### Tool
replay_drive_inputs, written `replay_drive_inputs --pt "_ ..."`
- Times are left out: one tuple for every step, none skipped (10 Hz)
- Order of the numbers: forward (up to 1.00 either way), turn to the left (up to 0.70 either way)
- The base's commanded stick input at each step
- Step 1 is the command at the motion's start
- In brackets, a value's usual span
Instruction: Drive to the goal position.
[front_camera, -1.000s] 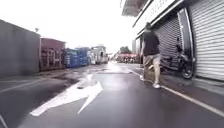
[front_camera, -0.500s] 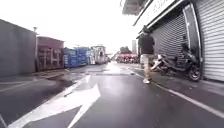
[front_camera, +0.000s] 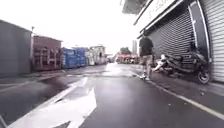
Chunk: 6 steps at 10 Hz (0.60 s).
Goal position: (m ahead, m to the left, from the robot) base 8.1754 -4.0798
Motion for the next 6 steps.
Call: replay_drive_inputs --pt "0.7 0.0" --pt "0.7 0.0" --pt "0.7 0.0" --pt "0.7 0.0" --pt "0.7 0.0" --pt "0.7 0.0"
